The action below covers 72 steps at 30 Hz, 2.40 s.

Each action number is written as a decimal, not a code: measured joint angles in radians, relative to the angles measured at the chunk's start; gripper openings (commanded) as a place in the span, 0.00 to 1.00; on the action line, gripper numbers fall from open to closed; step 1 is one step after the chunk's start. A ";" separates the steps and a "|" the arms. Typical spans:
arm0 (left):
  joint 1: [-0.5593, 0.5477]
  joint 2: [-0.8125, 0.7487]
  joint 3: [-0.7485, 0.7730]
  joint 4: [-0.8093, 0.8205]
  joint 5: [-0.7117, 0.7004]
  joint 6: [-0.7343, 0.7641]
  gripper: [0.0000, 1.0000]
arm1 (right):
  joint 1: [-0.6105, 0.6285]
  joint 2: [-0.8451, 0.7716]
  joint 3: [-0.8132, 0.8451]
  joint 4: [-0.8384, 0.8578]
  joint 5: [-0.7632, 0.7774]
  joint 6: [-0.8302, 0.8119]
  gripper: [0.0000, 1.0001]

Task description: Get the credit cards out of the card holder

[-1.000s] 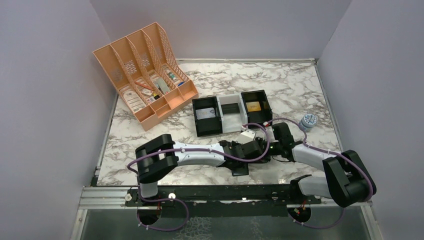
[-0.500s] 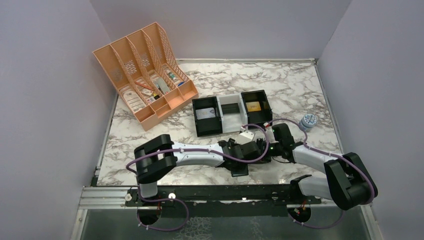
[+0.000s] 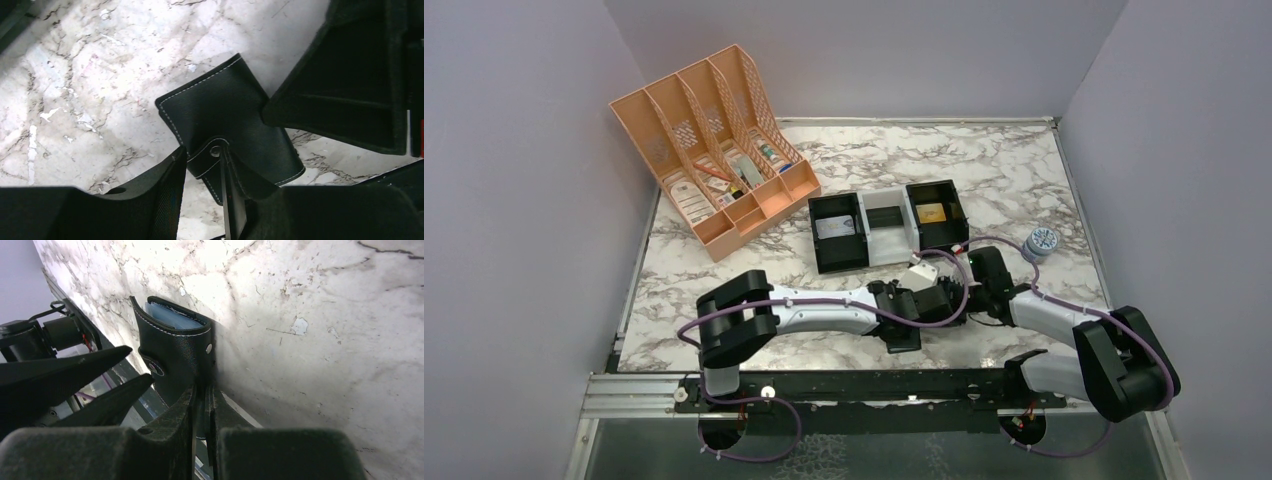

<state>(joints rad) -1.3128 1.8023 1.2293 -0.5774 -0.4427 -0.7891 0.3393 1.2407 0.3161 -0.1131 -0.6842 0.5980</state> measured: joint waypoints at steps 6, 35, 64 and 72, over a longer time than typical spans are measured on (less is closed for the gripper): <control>-0.017 0.060 0.054 -0.010 0.000 0.028 0.29 | 0.000 0.000 0.000 0.000 0.002 0.000 0.09; -0.015 0.071 0.045 0.015 0.023 0.069 0.00 | 0.002 -0.001 0.000 -0.003 0.013 0.001 0.09; 0.023 0.012 -0.042 0.103 0.184 0.336 0.42 | 0.002 -0.007 0.000 -0.004 0.018 0.010 0.09; 0.051 0.016 -0.041 0.120 0.285 0.428 0.25 | 0.002 -0.007 0.000 -0.004 0.018 0.010 0.09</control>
<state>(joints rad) -1.2621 1.8179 1.1885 -0.4576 -0.1577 -0.3611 0.3412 1.2339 0.3161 -0.1173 -0.6662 0.6079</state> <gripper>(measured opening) 0.324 0.096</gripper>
